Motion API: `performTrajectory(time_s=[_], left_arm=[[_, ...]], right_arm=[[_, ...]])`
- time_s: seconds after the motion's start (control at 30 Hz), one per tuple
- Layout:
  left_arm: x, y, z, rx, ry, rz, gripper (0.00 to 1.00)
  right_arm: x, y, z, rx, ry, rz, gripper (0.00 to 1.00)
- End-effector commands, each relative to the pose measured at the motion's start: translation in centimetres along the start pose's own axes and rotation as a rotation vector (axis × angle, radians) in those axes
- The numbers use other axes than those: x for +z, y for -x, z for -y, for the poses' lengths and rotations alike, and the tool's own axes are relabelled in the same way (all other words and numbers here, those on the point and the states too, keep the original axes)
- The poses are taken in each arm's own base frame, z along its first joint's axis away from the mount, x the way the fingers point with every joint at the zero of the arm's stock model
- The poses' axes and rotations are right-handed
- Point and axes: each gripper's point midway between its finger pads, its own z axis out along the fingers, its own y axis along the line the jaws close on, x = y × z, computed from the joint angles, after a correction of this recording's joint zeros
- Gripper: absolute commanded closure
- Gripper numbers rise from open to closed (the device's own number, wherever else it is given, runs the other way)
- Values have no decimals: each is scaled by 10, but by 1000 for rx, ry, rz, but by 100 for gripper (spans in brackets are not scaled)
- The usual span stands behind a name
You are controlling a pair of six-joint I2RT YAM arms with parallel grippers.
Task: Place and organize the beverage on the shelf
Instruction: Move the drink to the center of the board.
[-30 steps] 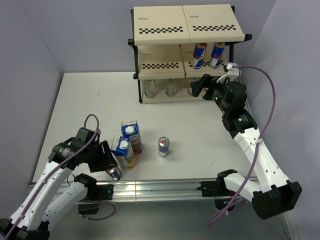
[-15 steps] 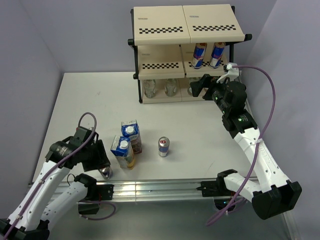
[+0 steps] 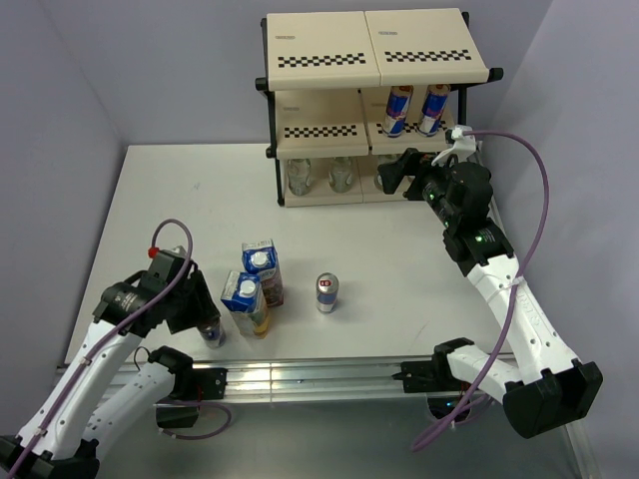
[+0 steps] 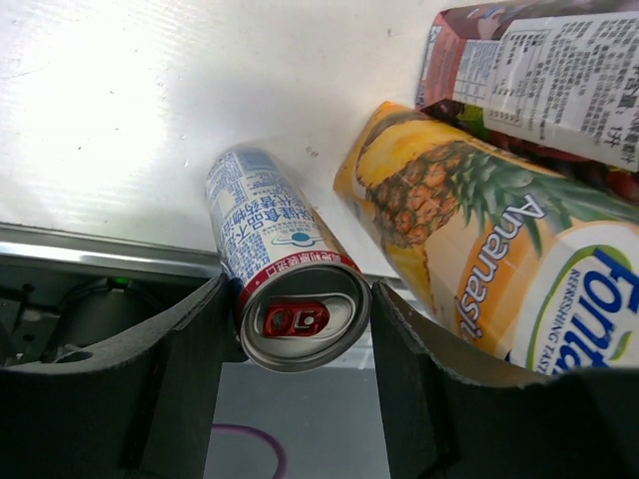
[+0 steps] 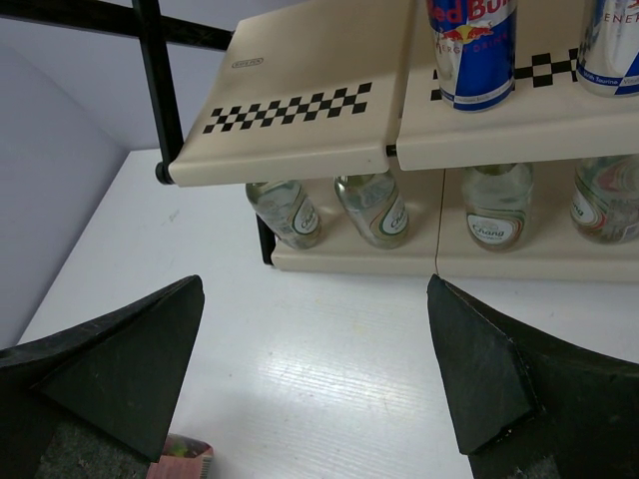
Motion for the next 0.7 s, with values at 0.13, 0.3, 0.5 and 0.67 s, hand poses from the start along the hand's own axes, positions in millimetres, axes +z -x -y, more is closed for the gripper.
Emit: performTrajectory(time_s=[0.13, 0.3, 0.5, 0.67], left_arm=[[13, -2, -3, -5, 36, -17, 66], [8, -2, -9, 4, 63, -16, 59], [2, -3, -10, 25, 66, -29, 44], [0, -3, -10, 37, 60, -32, 38]], right_arm=[[-2, 11, -6, -15, 20, 42, 0], [-3, 11, -6, -18, 17, 43, 0], [-2, 12, -7, -13, 21, 45, 0], [-2, 13, -6, -16, 17, 48, 0]])
